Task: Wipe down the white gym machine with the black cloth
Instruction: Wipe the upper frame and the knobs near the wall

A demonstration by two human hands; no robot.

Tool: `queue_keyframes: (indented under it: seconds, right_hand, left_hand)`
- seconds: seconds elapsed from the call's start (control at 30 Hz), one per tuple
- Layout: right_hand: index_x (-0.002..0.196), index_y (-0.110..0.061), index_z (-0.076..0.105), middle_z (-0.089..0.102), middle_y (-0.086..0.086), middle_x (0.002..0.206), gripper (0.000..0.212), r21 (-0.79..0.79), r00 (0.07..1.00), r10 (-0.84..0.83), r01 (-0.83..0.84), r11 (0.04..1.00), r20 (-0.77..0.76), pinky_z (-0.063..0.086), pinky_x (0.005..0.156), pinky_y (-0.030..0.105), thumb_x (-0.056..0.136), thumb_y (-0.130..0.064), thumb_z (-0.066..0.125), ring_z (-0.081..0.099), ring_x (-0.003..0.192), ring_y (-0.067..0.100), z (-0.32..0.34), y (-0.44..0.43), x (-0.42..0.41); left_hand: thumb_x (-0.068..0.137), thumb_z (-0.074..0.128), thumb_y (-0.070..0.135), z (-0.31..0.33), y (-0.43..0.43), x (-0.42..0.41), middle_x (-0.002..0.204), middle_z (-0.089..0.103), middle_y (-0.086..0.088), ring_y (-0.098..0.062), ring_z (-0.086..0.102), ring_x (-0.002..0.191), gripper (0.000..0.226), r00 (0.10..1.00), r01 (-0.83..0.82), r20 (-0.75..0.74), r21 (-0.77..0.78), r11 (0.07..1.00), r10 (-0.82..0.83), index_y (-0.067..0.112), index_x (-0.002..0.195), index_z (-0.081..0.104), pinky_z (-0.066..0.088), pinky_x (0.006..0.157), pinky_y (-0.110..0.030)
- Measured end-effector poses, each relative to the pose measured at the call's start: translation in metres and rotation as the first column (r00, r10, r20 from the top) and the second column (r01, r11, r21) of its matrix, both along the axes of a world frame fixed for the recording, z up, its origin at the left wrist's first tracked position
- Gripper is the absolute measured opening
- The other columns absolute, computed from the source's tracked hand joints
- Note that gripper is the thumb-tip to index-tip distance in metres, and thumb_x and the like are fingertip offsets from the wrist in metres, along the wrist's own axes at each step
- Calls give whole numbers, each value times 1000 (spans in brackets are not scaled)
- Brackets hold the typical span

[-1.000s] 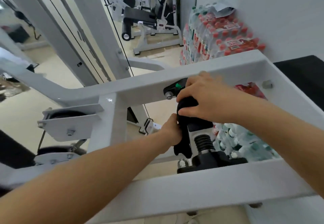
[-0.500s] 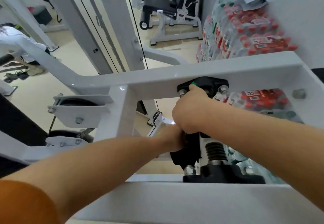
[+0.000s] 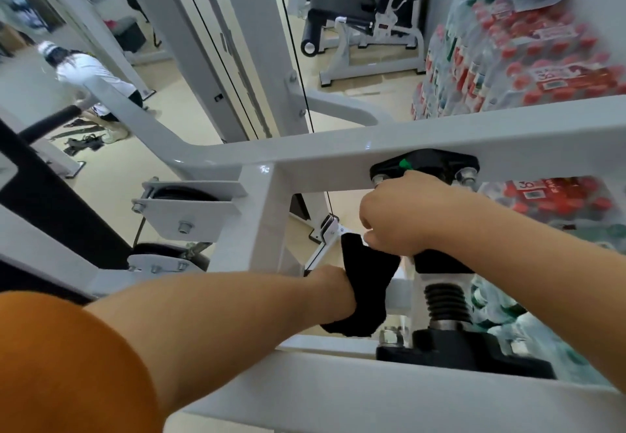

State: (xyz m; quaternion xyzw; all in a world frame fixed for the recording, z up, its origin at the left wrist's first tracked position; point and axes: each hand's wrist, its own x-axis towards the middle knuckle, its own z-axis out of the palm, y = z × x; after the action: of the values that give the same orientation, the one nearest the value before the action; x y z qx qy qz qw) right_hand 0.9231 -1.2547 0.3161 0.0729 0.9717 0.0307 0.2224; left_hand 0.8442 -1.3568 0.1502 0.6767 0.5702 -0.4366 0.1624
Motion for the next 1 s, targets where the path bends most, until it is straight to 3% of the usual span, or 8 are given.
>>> queue_keyframes:
  seconds: [0.3,0.5,0.57,0.63,0.7,0.8,0.87,1.0]
  right_hand:
    - [116,-23,69,65,-4,115,28,-264,938,-133,47,963,-319,45,95,32,98,-27,48,57,110,19,1,17,26]
    - [102,-29,74,73,-7,95,22,-615,738,-510,163,771,-443,51,75,19,95,-16,58,65,76,4,15,53,68]
    - [110,-32,70,72,-10,101,20,-841,706,-651,147,521,-280,52,81,20,93,-23,65,67,87,1,14,58,77]
    - [127,-37,59,69,-14,114,43,-939,782,-621,166,303,-62,49,92,24,86,-40,70,64,103,-3,13,56,81]
    - [138,-37,50,67,-9,122,57,-967,827,-562,141,212,-3,47,100,29,85,-41,70,63,113,5,13,52,84]
    - [128,-24,58,70,8,117,46,-999,714,-699,46,10,26,54,90,36,84,-25,73,69,107,22,16,53,93]
    - [116,-16,60,72,15,108,34,-1000,569,-822,13,-18,22,56,73,35,84,-17,71,72,91,25,18,57,105]
    - [105,-23,56,68,9,91,19,-959,304,-949,234,159,-84,52,45,28,94,-7,57,67,67,18,10,54,133]
  left_hand:
    - [90,53,2,37,11,-12,82,52,-9,-27,53,77,12,932,-359,163,299,884,323,4,101,58,40,65,-33]
    - [86,60,26,92,15,-15,64,52,-5,-22,51,62,26,818,-572,313,351,741,483,9,68,52,39,54,-29]
    - [90,59,34,129,17,-15,66,61,-6,-18,55,62,30,549,-812,674,288,508,495,8,76,65,45,59,-29]
    - [97,56,36,163,16,-4,67,64,0,-11,59,63,31,43,-961,951,-44,272,307,12,82,68,47,60,-25]
    - [98,52,38,186,18,9,74,67,0,-12,64,69,30,-325,-909,940,-340,242,100,13,88,67,51,61,-22]
    - [91,60,32,199,32,23,91,71,-8,-19,69,82,27,-505,-822,863,-472,320,-27,8,102,65,58,71,-28]
    - [90,66,27,194,43,27,99,73,-9,-22,71,89,28,-354,-902,933,-324,287,-59,10,111,63,60,78,-32]
    - [87,67,43,161,50,30,115,60,12,-5,54,110,32,488,-794,873,453,406,-20,27,114,60,44,94,-20]
